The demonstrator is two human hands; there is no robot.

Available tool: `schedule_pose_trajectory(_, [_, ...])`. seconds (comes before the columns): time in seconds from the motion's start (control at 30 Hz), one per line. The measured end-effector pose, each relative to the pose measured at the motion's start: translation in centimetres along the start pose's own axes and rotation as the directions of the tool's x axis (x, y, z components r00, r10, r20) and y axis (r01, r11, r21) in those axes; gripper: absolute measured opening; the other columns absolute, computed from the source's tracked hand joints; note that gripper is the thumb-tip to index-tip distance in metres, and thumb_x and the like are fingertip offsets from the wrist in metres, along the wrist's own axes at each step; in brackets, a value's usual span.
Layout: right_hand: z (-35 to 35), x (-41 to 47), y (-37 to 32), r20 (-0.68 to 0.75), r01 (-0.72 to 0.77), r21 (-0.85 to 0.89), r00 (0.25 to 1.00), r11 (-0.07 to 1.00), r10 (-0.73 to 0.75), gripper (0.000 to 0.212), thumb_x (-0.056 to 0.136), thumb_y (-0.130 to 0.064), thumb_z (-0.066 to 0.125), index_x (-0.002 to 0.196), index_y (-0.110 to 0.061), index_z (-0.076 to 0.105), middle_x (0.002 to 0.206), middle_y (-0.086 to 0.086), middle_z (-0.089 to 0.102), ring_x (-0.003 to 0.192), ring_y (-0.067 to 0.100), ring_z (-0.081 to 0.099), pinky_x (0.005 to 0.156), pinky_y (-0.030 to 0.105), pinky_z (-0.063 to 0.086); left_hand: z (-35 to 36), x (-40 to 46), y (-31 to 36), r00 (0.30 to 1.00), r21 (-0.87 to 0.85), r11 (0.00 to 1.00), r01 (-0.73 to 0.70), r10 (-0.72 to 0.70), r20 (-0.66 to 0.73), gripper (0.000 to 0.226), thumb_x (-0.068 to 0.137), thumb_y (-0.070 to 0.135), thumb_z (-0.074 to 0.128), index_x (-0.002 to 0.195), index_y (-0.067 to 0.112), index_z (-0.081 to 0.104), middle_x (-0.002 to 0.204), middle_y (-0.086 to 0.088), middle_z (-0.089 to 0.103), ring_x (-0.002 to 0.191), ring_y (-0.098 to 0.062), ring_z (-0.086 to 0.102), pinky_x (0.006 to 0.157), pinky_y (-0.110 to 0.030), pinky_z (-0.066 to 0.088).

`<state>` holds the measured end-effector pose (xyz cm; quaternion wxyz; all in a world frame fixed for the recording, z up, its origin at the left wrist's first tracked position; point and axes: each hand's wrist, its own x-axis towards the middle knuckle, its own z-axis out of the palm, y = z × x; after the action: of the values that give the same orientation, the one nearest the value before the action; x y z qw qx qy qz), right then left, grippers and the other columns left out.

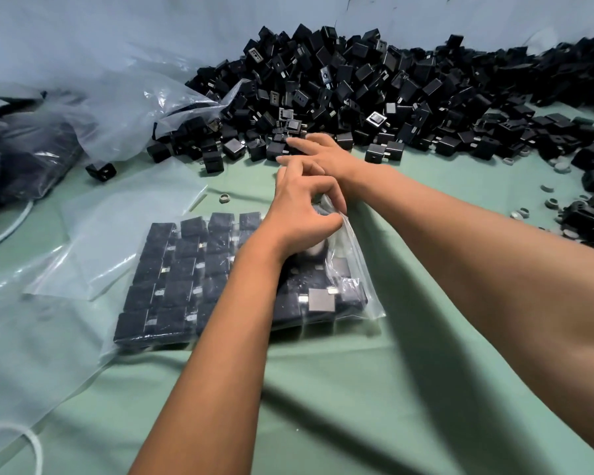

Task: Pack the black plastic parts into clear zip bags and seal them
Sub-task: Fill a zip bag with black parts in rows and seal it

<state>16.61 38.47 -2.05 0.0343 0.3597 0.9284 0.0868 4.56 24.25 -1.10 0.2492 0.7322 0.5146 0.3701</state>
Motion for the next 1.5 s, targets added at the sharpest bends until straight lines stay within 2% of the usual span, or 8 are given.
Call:
schedule_pose_trajectory(0.13, [0.3, -0.5, -1.3, -0.142, -0.222, 0.460, 0.938, 0.860, 0.317, 0.030, 0.099, -0.015, 0.057, 0.125, -0.003, 0.069, 0.146, 0.009, 0.050, 0.131, 0.024, 0.048, 0.110, 0.030, 0.035, 0.0, 0.0, -0.1, 1.000, -0.014, 1.000, 0.012, -0.012, 0.008, 0.012, 0.071, 0.012, 0.069, 0.072, 0.024, 0.074, 0.114, -0.005, 0.045, 0.122, -0.019, 0.041, 0.109, -0.041, 0.044])
schedule_pose_trajectory(0.27, [1.0, -3.2, -2.9, -0.121, -0.217, 0.933, 0.563, 0.288, 0.818, 0.019, 0.084, -0.018, 0.081, 0.102, -0.016, 0.075, 0.099, -0.010, 0.064, 0.090, 0.003, 0.060, 0.073, 0.005, 0.040, -0.1, 0.0, 0.0, 0.999, -0.005, 1.000, 0.022, -0.021, 0.031, 0.017, 0.074, 0.007, 0.071, 0.075, 0.023, 0.073, 0.113, -0.006, 0.050, 0.120, -0.019, 0.044, 0.105, -0.039, 0.046])
schedule_pose_trajectory(0.33, [0.9, -5.2, -3.3, -0.049, -0.082, 0.993, 0.400, 0.089, 0.915, 0.020, 0.081, -0.017, 0.085, 0.094, -0.017, 0.070, 0.089, -0.009, 0.067, 0.082, 0.002, 0.064, 0.075, 0.009, 0.049, -0.2, 0.0, 0.1, 0.998, 0.004, 0.999, 0.032, -0.032, 0.049, 0.017, 0.075, 0.006, 0.070, 0.078, 0.023, 0.074, 0.112, -0.007, 0.052, 0.119, -0.021, 0.045, 0.105, -0.040, 0.045])
schedule_pose_trajectory(0.47, [0.3, -9.5, -4.8, 0.117, 0.090, 0.980, 0.455, -0.176, 0.883, 0.024, 0.088, -0.009, 0.080, 0.104, -0.005, 0.062, 0.093, 0.014, 0.070, 0.075, 0.023, 0.073, 0.074, 0.034, 0.060, -0.5, 0.0, 0.2, 0.997, 0.003, 0.999, 0.034, -0.034, 0.072, 0.017, 0.079, 0.008, 0.073, 0.081, 0.024, 0.077, 0.115, -0.003, 0.054, 0.123, -0.019, 0.048, 0.108, -0.041, 0.043])
schedule_pose_trajectory(0.7, [0.4, -15.7, -7.9, 0.046, -0.039, 0.999, 0.667, -0.026, 0.744, 0.030, 0.097, -0.038, 0.070, 0.085, -0.011, 0.073, 0.070, 0.009, 0.070, 0.043, 0.017, 0.053, 0.040, 0.023, 0.040, -1.3, -0.2, 0.0, 0.996, -0.141, 0.988, 0.062, -0.053, 0.072, 0.013, 0.081, 0.009, 0.081, 0.086, 0.021, 0.080, 0.121, -0.003, 0.056, 0.120, -0.014, 0.057, 0.106, -0.041, 0.050])
schedule_pose_trajectory(1.03, [-0.4, -16.6, -8.5, 0.023, 0.022, 0.996, 0.855, -0.081, 0.518, 0.014, 0.090, -0.011, 0.078, 0.104, -0.009, 0.076, 0.097, 0.028, 0.072, 0.080, 0.033, 0.069, 0.082, 0.047, 0.056, -1.7, -0.3, 0.0, 0.998, -0.206, 0.976, 0.066, -0.061, 0.029, 0.013, 0.081, 0.004, 0.080, 0.091, 0.012, 0.080, 0.122, -0.007, 0.059, 0.119, -0.010, 0.058, 0.105, -0.034, 0.049])
schedule_pose_trajectory(1.27, [-0.6, -16.7, -8.2, -0.053, 0.017, 0.997, 0.847, 0.073, 0.529, 0.031, 0.078, -0.013, 0.089, 0.107, -0.019, 0.080, 0.099, 0.017, 0.076, 0.082, 0.021, 0.065, 0.080, 0.042, 0.054, -1.7, -0.3, 0.0, 0.997, -0.219, 0.973, 0.073, -0.069, 0.027, 0.012, 0.082, 0.004, 0.080, 0.090, 0.013, 0.079, 0.122, -0.006, 0.060, 0.119, -0.010, 0.058, 0.105, -0.034, 0.049])
schedule_pose_trajectory(1.5, [-0.7, -16.9, -8.0, -0.028, -0.015, 0.997, 0.860, 0.080, 0.509, 0.032, 0.076, -0.009, 0.089, 0.105, -0.013, 0.078, 0.101, 0.007, 0.079, 0.097, 0.046, 0.069, 0.094, 0.059, 0.056, -1.7, -0.2, -0.1, 0.998, -0.236, 0.969, 0.067, -0.063, 0.026, 0.012, 0.082, 0.004, 0.080, 0.090, 0.012, 0.080, 0.121, -0.006, 0.061, 0.118, -0.011, 0.059, 0.103, -0.031, 0.050])
